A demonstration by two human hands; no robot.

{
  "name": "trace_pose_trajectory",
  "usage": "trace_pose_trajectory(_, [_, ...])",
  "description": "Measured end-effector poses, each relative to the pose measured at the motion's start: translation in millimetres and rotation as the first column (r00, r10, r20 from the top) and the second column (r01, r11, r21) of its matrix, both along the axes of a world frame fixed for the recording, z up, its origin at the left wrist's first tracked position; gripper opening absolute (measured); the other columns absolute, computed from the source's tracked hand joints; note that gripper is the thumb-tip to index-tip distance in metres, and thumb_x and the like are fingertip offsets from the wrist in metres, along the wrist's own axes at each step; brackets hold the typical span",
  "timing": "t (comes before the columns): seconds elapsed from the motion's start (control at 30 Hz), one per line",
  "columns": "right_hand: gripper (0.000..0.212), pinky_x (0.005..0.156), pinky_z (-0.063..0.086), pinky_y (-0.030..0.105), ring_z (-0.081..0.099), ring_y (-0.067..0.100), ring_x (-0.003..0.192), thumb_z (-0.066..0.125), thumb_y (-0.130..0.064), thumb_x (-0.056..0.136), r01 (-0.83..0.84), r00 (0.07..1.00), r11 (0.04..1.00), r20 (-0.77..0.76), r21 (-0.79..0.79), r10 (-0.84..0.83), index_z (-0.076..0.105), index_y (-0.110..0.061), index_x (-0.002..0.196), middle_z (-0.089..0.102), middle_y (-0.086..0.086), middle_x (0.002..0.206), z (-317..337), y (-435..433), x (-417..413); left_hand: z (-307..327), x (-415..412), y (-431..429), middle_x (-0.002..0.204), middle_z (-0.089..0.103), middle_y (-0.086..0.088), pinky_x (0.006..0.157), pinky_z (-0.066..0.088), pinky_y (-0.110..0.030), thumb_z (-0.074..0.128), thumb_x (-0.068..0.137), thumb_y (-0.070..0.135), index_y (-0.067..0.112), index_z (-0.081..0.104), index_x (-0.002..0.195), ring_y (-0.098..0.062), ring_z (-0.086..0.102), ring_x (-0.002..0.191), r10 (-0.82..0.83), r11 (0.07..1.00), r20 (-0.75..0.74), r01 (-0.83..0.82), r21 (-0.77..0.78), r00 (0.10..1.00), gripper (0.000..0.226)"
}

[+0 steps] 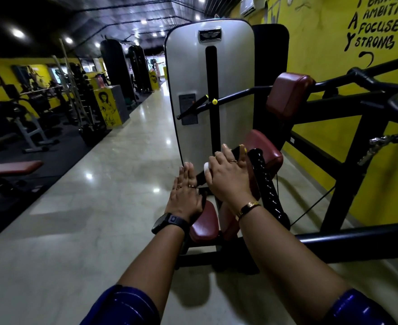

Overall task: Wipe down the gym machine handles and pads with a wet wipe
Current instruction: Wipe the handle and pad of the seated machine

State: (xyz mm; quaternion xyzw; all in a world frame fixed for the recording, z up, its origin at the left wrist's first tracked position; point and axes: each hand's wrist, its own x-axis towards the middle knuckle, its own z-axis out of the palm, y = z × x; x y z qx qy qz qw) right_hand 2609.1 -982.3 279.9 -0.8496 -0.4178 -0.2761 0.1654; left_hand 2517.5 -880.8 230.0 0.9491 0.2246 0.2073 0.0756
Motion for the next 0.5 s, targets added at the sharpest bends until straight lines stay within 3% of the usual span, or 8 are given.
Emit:
trace_pose_trajectory(0.13, [0.037,0.11,-0.027,0.043,0.014,0.018,0.147,0.033,-0.035,0.099,-0.167,0.985,0.977,0.021,-0.135,0.171,0.054,-0.018,0.125,0.052,0.0,0.13,-7,7,-7,0,1,2,0.147,-0.033,0.001,0.122,-0.006,-0.033,0.038,0.103,0.03,0.014,-0.03,0.136,-0.009,-0.028,0.137,-0.034,0.999,0.002,0.034,-0.018,0.999,0.078])
trace_pose_trajectory(0.2, [0.027,0.113,-0.023,0.042,0.028,0.019,0.144,0.05,-0.029,0.094,-0.204,0.975,0.97,0.066,-0.129,0.214,0.059,-0.021,0.117,0.058,-0.001,0.12,-13,8,-10,1,0,2,0.151,-0.03,0.0,0.122,-0.004,-0.032,0.04,0.102,0.027,0.012,-0.029,0.138,-0.008,-0.028,0.137,-0.036,0.999,0.01,0.036,-0.029,0.999,0.079])
trace_pose_trajectory(0.27, [0.027,0.118,0.005,0.048,0.046,0.021,0.132,0.069,-0.023,0.082,-0.161,0.983,0.985,0.081,-0.068,0.167,0.068,-0.023,0.108,0.064,-0.001,0.114,-12,2,-9,1,0,1,0.157,-0.024,-0.005,0.122,-0.002,-0.032,0.042,0.1,0.024,0.008,-0.024,0.144,-0.007,-0.027,0.137,-0.036,0.999,0.016,0.037,-0.04,0.999,0.081])
trace_pose_trajectory(0.3, [0.032,0.115,0.018,0.05,0.045,0.022,0.133,0.068,-0.02,0.083,-0.144,0.988,0.988,0.046,-0.052,0.147,0.067,-0.022,0.115,0.061,0.0,0.124,-9,-2,-6,1,0,1,0.159,-0.022,-0.006,0.122,-0.001,-0.031,0.043,0.099,0.024,0.008,-0.022,0.146,-0.007,-0.026,0.137,-0.032,0.998,0.019,0.033,-0.046,0.999,0.082])
trace_pose_trajectory(0.33, [0.036,0.114,0.02,0.05,0.037,0.023,0.137,0.06,-0.017,0.088,-0.122,0.992,0.992,0.007,-0.018,0.122,0.062,-0.02,0.124,0.053,0.001,0.137,-7,-5,-2,1,0,0,0.16,-0.02,-0.007,0.122,0.0,-0.031,0.043,0.099,0.024,0.009,-0.022,0.146,-0.007,-0.026,0.138,-0.024,0.998,0.029,0.025,-0.052,0.999,0.082])
trace_pose_trajectory(0.37, [0.038,0.115,0.013,0.051,0.028,0.023,0.141,0.052,-0.016,0.091,-0.086,0.995,0.996,-0.042,0.01,0.086,0.058,-0.019,0.128,0.046,0.001,0.143,-4,-7,4,0,0,0,0.161,-0.019,-0.007,0.122,0.001,-0.03,0.044,0.099,0.025,0.011,-0.024,0.145,-0.007,-0.025,0.138,-0.016,0.998,0.042,0.018,-0.052,0.999,0.083])
trace_pose_trajectory(0.43, [0.032,0.115,-0.004,0.052,0.029,0.025,0.142,0.043,-0.018,0.089,-0.013,0.999,0.991,-0.043,0.135,0.019,0.063,-0.015,0.114,0.053,0.004,0.136,-1,-7,9,-1,0,-1,0.161,-0.019,-0.006,0.122,0.002,-0.029,0.045,0.099,0.027,0.014,-0.026,0.141,-0.008,-0.024,0.14,-0.016,0.999,0.064,0.019,-0.046,0.998,0.084])
trace_pose_trajectory(0.5, [0.03,0.113,-0.001,0.053,0.04,0.029,0.137,0.039,-0.022,0.09,0.04,0.998,0.98,-0.05,0.193,-0.031,0.067,-0.012,0.096,0.063,0.008,0.118,2,-2,11,-2,0,0,0.161,-0.019,-0.006,0.122,0.003,-0.03,0.043,0.099,0.026,0.015,-0.027,0.14,-0.008,-0.023,0.141,-0.013,0.999,0.056,0.015,-0.044,0.998,0.082])
